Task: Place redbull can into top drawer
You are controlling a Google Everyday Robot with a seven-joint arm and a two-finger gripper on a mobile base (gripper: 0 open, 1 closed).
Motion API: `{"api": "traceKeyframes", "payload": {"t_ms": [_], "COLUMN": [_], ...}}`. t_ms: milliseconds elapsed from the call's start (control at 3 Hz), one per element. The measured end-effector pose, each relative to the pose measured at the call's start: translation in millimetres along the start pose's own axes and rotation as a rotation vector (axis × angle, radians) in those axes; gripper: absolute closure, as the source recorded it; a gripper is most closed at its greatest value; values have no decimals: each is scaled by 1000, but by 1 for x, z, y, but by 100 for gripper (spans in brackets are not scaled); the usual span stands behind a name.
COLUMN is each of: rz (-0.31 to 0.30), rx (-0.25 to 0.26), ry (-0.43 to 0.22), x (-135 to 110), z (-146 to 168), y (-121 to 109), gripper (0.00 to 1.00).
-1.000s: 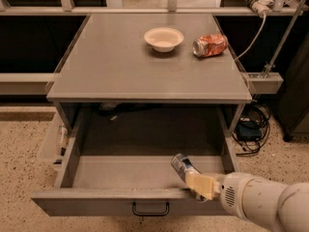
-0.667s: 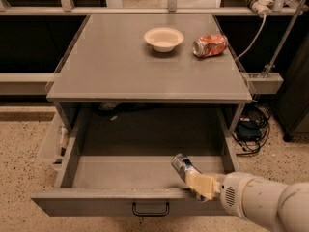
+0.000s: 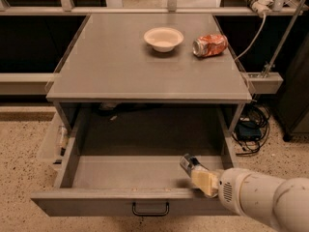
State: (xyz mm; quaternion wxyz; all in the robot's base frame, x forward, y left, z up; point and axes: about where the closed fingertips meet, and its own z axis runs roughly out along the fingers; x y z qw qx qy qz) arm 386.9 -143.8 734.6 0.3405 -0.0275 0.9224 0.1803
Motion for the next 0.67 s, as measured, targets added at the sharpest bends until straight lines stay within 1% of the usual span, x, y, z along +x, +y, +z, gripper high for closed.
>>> {"api": "traceKeyframes", "payload": {"t_ms": [333,667], "rz": [-30,-30], "rx": [33,33], "ry": [21,21], "x": [-28,-28], "z": [30,30], "y": [9,9], "gripper": [0,0]}}
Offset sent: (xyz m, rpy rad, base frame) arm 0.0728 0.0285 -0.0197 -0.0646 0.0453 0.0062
